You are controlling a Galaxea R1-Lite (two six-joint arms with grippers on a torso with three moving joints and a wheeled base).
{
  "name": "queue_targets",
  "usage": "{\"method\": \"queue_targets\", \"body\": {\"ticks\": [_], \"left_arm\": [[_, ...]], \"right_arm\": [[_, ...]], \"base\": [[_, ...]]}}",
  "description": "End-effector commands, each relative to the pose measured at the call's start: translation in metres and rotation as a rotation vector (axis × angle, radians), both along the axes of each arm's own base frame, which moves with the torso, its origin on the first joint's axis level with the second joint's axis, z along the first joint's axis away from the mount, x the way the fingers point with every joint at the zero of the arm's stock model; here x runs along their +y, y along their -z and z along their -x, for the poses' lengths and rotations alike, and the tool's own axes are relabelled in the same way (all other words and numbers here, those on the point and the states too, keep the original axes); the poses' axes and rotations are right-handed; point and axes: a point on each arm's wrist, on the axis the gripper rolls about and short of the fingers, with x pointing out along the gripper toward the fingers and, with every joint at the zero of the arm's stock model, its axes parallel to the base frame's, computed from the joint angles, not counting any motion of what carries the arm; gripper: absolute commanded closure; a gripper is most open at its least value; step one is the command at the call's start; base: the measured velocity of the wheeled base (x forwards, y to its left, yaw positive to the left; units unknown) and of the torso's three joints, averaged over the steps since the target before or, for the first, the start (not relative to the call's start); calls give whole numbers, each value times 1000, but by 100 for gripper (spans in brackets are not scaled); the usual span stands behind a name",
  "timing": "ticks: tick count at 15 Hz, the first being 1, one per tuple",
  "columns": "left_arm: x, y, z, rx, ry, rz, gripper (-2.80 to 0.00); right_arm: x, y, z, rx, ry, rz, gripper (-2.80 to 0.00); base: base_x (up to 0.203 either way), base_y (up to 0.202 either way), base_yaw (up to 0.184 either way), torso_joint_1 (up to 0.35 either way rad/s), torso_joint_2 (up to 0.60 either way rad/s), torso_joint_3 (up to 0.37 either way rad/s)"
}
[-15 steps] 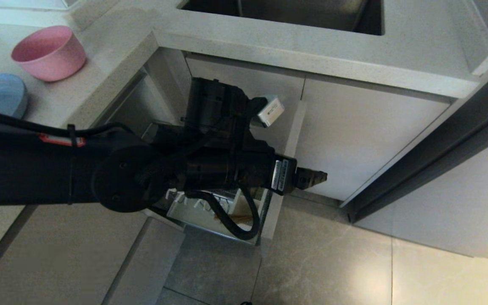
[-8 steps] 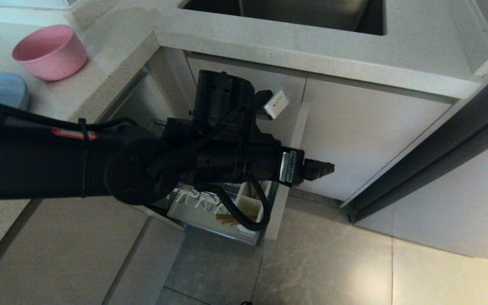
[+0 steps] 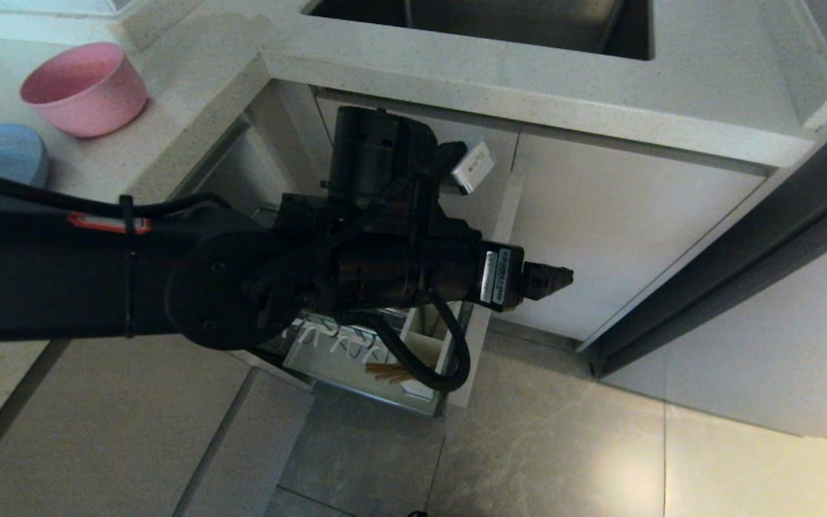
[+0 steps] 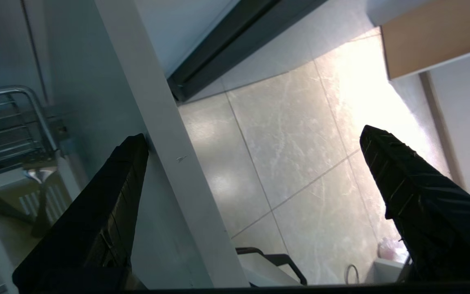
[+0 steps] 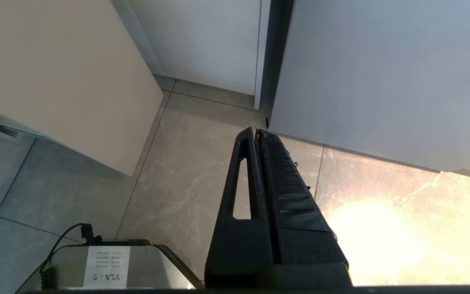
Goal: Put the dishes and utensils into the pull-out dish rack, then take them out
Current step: Open the cupboard, then pick up the bowl and place it in the cupboard
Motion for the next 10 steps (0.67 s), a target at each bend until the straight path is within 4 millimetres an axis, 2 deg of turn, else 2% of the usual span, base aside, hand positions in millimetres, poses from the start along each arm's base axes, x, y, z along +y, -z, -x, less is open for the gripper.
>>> {"method": "queue_targets", "body": {"ticks": [1,5,10], "left_arm": [[5,-6,1,-24,-50,5,-280],[11,-15,3,-85,-150,-8,-280],[17,-18,1,-217,-331,-124,-280]], "right_arm": [[0,0,0,-1,0,0,0],[0,0,0,-1,0,-1,0],[0,0,0,-1,0,1,0]], "base": [[0,0,0,0,0,0],[0,0,0,0,0,0],[0,0,0,0,0,0]]}}
